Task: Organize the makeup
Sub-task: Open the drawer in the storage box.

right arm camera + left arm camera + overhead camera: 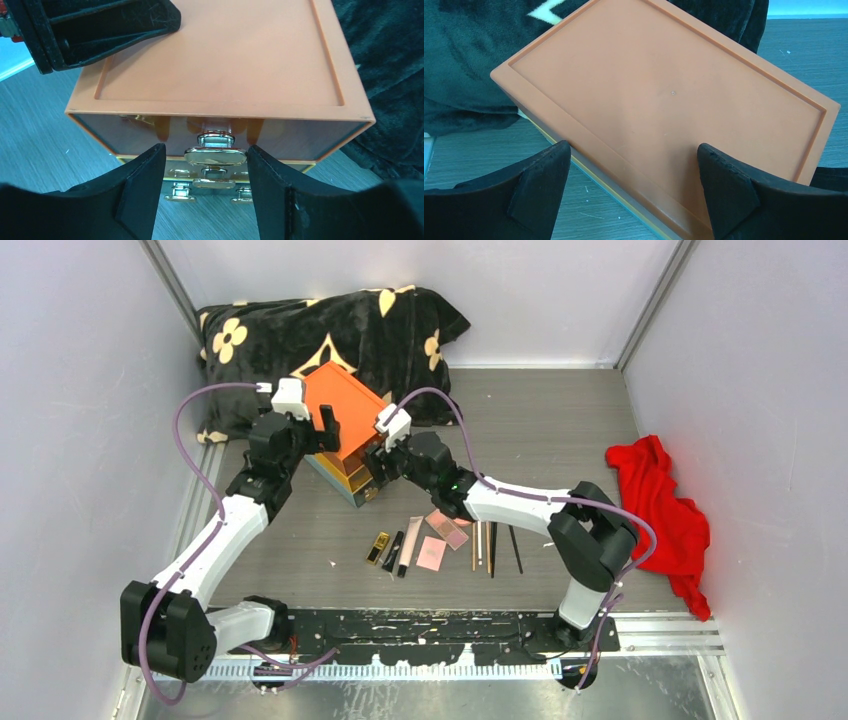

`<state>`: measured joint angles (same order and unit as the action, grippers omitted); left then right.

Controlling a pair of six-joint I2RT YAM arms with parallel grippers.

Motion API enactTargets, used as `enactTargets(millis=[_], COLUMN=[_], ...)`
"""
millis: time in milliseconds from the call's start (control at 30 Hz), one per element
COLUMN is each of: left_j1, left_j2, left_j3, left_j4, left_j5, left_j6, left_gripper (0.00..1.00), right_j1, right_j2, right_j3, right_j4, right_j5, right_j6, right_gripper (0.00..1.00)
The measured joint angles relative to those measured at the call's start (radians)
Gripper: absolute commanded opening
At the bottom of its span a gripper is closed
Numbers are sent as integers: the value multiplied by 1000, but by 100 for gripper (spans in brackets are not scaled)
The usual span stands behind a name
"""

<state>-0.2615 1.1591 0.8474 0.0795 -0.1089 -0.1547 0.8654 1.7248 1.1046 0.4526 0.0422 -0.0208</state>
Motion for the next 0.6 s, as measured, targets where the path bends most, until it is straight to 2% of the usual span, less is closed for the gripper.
enactTargets(millis=[300, 600], left_j1=[1, 2], left_j2=[5, 9], left_j3=[-5, -11], left_j4=[18, 36], left_j5=[-6, -12], left_j6=[0, 0], left_gripper=[96, 95], right_j1=[6, 5], right_j2=[0, 0], right_j3=[-23, -39], right_j4=[53, 75], right_j5=[66, 87], right_j6=[-17, -21], right_gripper=[68, 66])
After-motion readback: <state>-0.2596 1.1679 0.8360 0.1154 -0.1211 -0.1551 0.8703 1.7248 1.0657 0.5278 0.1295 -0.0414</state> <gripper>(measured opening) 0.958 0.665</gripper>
